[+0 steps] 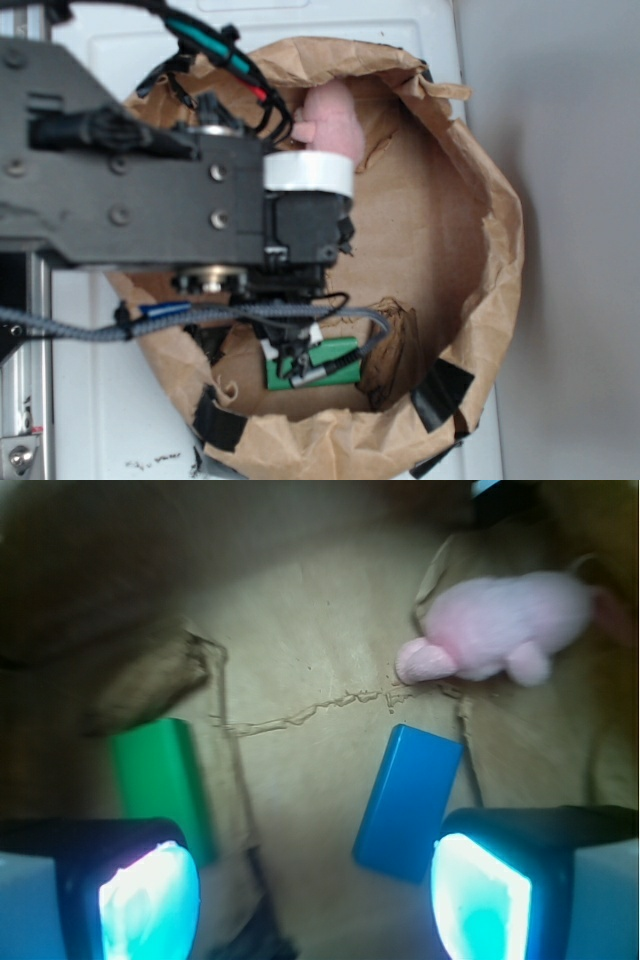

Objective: Grab the blue block.

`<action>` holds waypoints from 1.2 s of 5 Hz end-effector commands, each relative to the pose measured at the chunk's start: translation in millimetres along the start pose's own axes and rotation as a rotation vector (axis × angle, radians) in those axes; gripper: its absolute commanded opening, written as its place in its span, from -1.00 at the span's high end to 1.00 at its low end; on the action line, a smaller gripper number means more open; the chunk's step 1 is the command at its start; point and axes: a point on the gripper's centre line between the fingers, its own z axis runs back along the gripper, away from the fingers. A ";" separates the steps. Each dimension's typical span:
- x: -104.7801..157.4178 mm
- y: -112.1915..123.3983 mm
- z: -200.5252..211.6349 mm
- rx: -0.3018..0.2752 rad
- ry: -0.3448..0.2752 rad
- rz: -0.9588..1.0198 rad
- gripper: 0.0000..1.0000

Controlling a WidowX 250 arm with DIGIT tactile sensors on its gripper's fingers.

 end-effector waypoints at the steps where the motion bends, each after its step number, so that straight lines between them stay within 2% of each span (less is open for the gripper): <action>1: 16.8 19.0 -21.8 0.014 -0.072 -0.003 -1.00; 3: 28.6 24.4 -28.0 0.038 -0.099 0.090 -1.00; 5: 28.6 24.4 -28.0 0.038 -0.099 0.090 -1.00; 6: 5.1 46.6 -20.2 -0.019 -0.087 0.090 -1.00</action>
